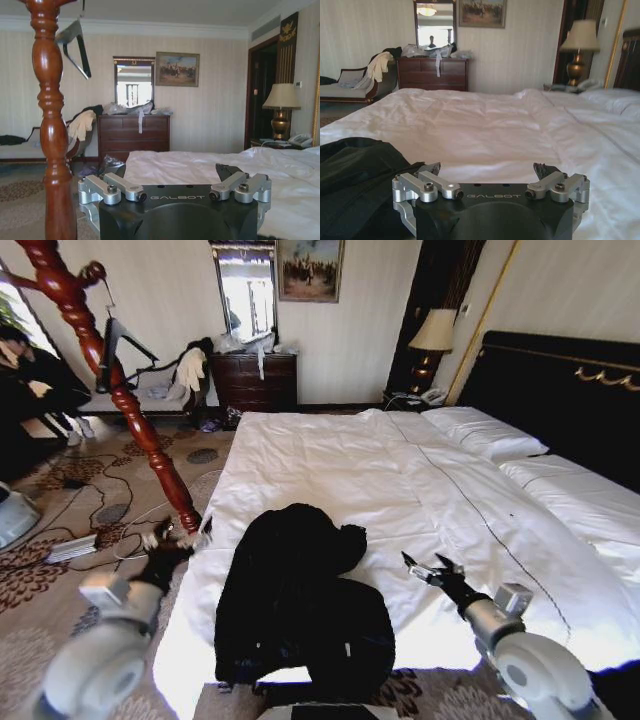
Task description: Pick up the clothes from the bed and hang them on the clothes hanger.
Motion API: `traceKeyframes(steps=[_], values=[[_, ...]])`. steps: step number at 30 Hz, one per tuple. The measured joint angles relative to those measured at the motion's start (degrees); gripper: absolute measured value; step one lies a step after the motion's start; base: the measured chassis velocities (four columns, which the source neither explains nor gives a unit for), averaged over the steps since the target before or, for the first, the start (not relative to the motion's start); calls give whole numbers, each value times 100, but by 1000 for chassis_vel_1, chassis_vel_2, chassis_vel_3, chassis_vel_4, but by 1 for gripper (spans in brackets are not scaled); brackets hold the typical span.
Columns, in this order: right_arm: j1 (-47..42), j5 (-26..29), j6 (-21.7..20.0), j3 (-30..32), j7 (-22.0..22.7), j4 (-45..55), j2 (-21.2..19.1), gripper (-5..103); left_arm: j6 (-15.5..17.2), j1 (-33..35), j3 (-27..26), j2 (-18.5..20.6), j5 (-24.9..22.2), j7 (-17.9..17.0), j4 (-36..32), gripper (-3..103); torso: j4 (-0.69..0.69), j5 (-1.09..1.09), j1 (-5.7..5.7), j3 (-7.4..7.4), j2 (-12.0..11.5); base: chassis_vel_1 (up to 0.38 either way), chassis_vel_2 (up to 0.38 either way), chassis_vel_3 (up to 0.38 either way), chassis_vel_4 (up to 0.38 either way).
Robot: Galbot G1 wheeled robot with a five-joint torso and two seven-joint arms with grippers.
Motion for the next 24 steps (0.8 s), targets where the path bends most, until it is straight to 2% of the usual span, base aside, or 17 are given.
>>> traceKeyframes(steps=[2, 3, 6, 7, 9, 11, 12, 14, 18, 19, 23, 24], values=[[-79, -346, 203, 16, -96, -4, 51, 100, 213, -377, -43, 282, -673, -353, 9, 100, 1, 0, 0, 0, 0, 0, 0, 0, 0], [-79, -346, 203, 16, -96, -4, 51, 100, 213, -377, -43, 282, -673, -353, 9, 100, 1, 0, 0, 0, 0, 0, 0, 0, 0], [-136, -449, 290, 39, -129, -4, 131, 100, 525, -1056, -23, 710, -1642, -915, 94, 100, 1, 0, 0, 0, 0, 0, 0, 0, 0], [-136, -449, 290, 39, -129, -4, 131, 100, 525, -1056, -23, 710, -1642, -915, 94, 100, 1, 0, 0, 0, 0, 0, 0, 0, 0], [-153, -484, 316, 64, -157, -8, 177, 100, 665, -1653, 41, 1033, -2105, -1156, 174, 103, 1, -1, 0, 0, 0, 0, 0, 0, 0], [-170, -533, 322, 79, -213, -8, 210, 100, 830, -2344, 169, 1384, -2560, -1397, 305, 101, 0, 0, 0, 0, 0, 0, 0, 0, 0], [-170, -533, 322, 79, -213, -8, 210, 100, 830, -2344, 169, 1384, -2560, -1397, 305, 101, 0, 0, 0, 0, 0, 0, 0, 0, 0], [-166, -549, 328, 69, -228, -5, 255, 100, 1017, -3016, 317, 1671, -2956, -1591, 494, 99, 0, 1, 0, 0, 0, 0, 0, 0, 0], [-141, -542, 328, 47, -226, -6, 299, 100, 1296, -3954, 525, 2062, -3506, -1691, 975, 97, 2, 1, -1, 0, 0, 0, 0, 0, 0], [-141, -542, 328, 47, -226, -6, 299, 100, 1296, -3954, 525, 2062, -3506, -1691, 975, 97, 2, 1, -1, 0, 0, 0, 0, 0, 0], [-122, -490, 323, 70, -212, -7, 304, 100, 1407, -4846, 953, 2288, -3685, -1528, 1612, 96, 4, 0, -1, 0, 0, 0, 0, 0, 0], [-122, -490, 323, 70, -212, -7, 304, 100, 1407, -4846, 953, 2288, -3685, -1528, 1612, 96, 4, 0, -1, 0, 0, 0, 0, 0, 0]])
